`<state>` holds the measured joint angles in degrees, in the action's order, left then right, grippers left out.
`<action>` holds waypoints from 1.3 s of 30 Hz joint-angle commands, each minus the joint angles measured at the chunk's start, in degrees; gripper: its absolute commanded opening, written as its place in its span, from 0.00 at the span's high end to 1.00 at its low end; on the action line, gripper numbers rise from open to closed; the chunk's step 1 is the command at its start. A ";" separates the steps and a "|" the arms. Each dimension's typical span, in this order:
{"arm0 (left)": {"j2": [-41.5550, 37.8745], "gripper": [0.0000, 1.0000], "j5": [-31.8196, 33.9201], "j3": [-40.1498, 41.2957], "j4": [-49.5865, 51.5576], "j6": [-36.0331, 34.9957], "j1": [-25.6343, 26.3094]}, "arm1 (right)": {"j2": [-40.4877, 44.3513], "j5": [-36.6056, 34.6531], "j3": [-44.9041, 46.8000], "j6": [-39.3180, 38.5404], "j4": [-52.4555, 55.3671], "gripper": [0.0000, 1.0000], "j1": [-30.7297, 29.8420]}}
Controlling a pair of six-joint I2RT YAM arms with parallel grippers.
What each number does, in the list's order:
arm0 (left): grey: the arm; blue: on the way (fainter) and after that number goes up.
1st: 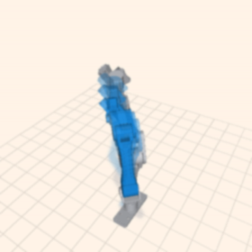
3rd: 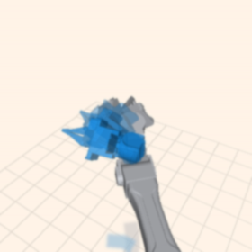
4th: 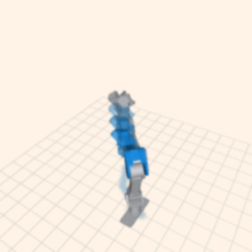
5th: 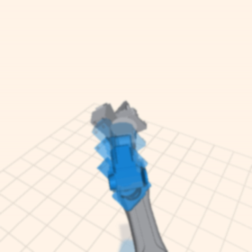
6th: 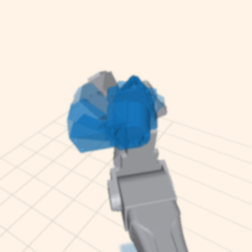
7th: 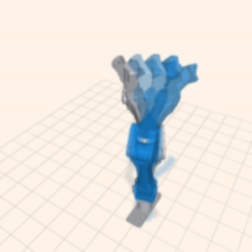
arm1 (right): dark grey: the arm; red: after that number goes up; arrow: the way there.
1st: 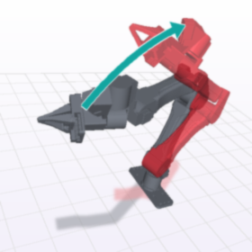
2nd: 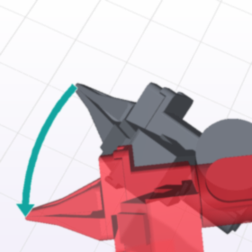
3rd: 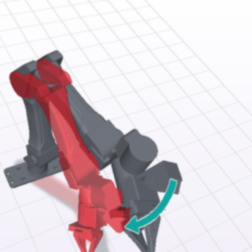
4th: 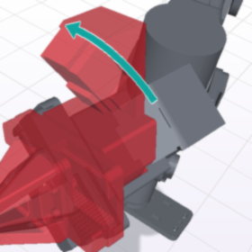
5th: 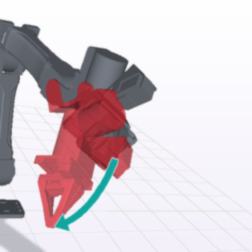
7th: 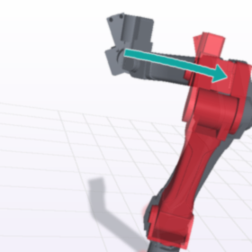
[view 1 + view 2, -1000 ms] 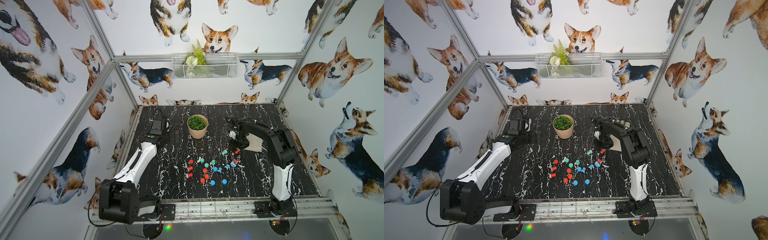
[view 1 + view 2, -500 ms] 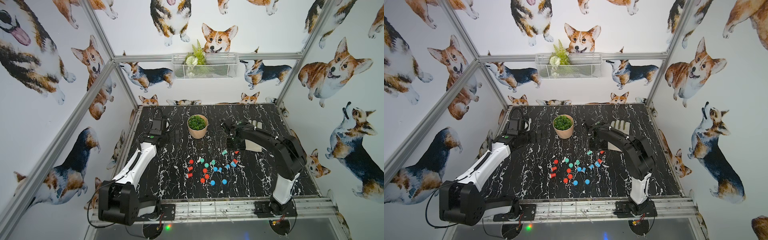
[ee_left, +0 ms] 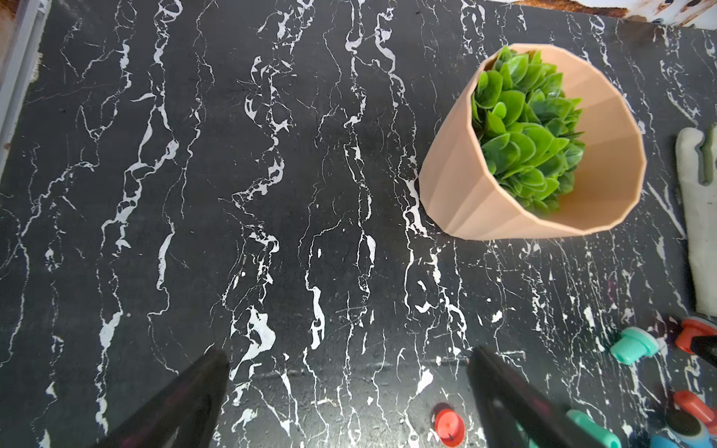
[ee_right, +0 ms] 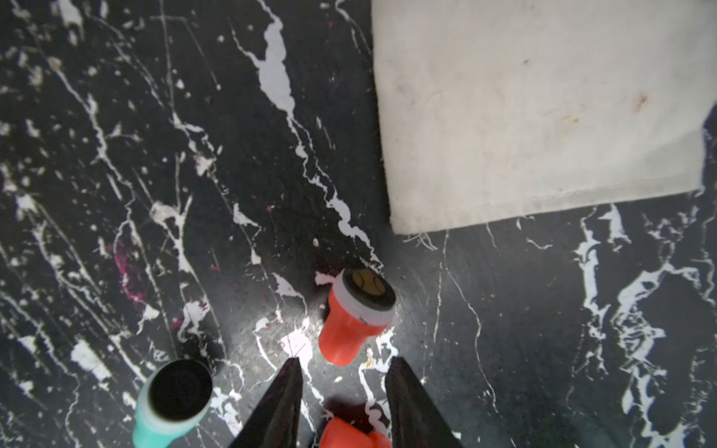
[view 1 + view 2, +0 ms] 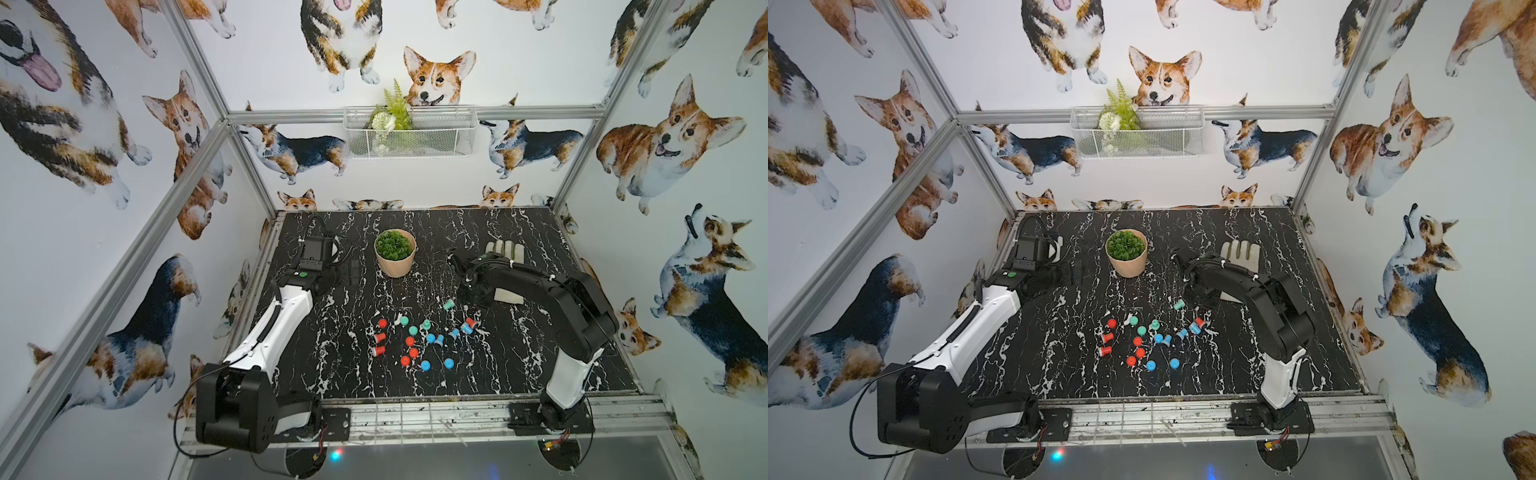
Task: Close the stamp cap
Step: Pick up the stamp from the center of the board.
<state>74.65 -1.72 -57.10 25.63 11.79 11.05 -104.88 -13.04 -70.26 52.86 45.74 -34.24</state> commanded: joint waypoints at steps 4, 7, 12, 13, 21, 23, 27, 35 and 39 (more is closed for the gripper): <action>0.00 0.00 -0.73 -0.29 -0.49 0.15 0.05 | -0.62 -0.24 2.25 1.38 -4.54 0.59 1.87; 0.14 0.00 -0.71 -0.29 -0.49 0.16 0.08 | -1.22 -0.27 2.60 1.19 -5.42 0.60 1.95; 0.31 0.00 -0.52 -0.29 -0.40 0.07 0.03 | -2.04 0.03 3.76 1.28 -6.70 0.64 1.98; 0.31 0.00 -0.44 -0.29 -0.35 0.07 0.06 | -2.16 0.11 3.92 1.28 -6.86 0.64 1.98; 0.84 0.00 0.39 -0.73 0.51 0.29 0.08 | -1.74 -0.22 4.95 0.85 -7.29 0.68 1.81; 1.02 0.00 0.73 -0.90 0.87 0.34 0.03 | -1.56 -0.38 5.04 0.51 -7.27 0.71 1.79; 0.93 0.00 1.05 -0.99 1.27 0.53 0.06 | -1.16 -0.44 5.09 0.05 -7.06 0.74 1.81; -1.57 0.00 0.57 -0.52 -0.05 5.13 0.09 | 3.08 -0.59 5.22 -4.69 -7.24 0.85 1.80; -1.75 0.00 1.68 -3.14 3.90 8.63 0.11 | 7.79 0.20 5.60 -12.01 -7.47 0.88 1.81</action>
<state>72.93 -0.97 -57.98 26.52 16.56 11.05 -100.25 -12.80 -64.90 47.64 37.91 -32.47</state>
